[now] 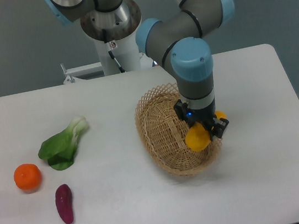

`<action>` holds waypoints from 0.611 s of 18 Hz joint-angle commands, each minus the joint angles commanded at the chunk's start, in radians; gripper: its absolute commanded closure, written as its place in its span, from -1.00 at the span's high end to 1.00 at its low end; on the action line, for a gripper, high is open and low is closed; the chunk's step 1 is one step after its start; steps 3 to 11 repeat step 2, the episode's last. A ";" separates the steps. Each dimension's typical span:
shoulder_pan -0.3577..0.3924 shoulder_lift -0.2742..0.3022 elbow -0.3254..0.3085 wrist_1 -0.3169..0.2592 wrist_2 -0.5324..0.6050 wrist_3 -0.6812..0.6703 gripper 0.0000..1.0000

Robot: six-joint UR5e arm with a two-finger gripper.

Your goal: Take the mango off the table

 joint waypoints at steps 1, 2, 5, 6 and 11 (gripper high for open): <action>0.002 0.000 0.000 -0.002 -0.006 0.002 0.11; 0.002 -0.002 -0.002 -0.002 -0.005 0.002 0.11; 0.002 -0.002 -0.002 -0.002 -0.005 0.002 0.11; 0.002 -0.002 -0.002 -0.002 -0.005 0.002 0.11; 0.002 -0.002 -0.002 -0.002 -0.005 0.002 0.11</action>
